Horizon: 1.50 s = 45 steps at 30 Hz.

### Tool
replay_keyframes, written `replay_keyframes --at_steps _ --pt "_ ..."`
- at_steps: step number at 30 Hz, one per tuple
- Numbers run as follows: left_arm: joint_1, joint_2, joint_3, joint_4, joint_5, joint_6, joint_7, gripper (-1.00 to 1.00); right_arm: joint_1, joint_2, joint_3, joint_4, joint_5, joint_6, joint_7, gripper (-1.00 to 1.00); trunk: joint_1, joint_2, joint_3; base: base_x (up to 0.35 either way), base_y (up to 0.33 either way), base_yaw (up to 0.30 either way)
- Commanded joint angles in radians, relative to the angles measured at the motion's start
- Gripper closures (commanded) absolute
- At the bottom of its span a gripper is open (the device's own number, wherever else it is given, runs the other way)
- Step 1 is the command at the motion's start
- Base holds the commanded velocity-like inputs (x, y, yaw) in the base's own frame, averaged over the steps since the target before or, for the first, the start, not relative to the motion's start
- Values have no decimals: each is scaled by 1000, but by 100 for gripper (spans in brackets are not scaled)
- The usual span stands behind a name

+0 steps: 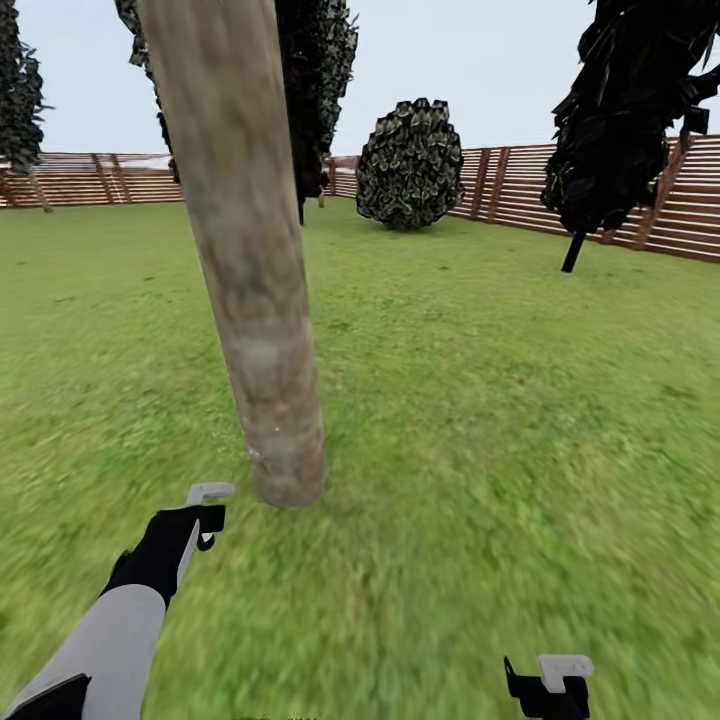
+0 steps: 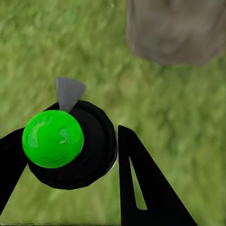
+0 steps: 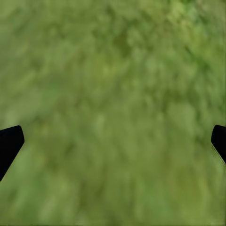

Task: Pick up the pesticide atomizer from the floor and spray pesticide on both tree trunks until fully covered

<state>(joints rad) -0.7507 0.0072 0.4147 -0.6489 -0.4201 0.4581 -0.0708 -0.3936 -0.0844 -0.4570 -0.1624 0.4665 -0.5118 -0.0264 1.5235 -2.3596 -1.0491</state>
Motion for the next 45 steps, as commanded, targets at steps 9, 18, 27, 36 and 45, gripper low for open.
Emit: replay_keyframes --at_steps 9,18,27,36,45 --pt "-1 -2 4 6 -9 3 -8 100 -1 0 -7 0 9 -4 -3 -100 0 0 -1 7 -274 122" --pt "2 30 5 149 -17 -67 -8 100 -1 0 -8 0 8 -4 -3 -100 0 0 -1 204 -216 1" --pt "19 34 -2 255 -16 -74 -7 100 -1 -1 -7 1 9 -4 -3 -100 0 0 -1 241 -187 0" --pt "63 82 6 266 -10 -77 -7 100 -1 -2 -8 1 11 -4 -1 -100 0 0 -1 37 -24 0" --pt "83 136 6 260 -13 -76 -4 100 -1 -2 -8 1 11 -4 -3 -100 0 0 -1 0 0 0"
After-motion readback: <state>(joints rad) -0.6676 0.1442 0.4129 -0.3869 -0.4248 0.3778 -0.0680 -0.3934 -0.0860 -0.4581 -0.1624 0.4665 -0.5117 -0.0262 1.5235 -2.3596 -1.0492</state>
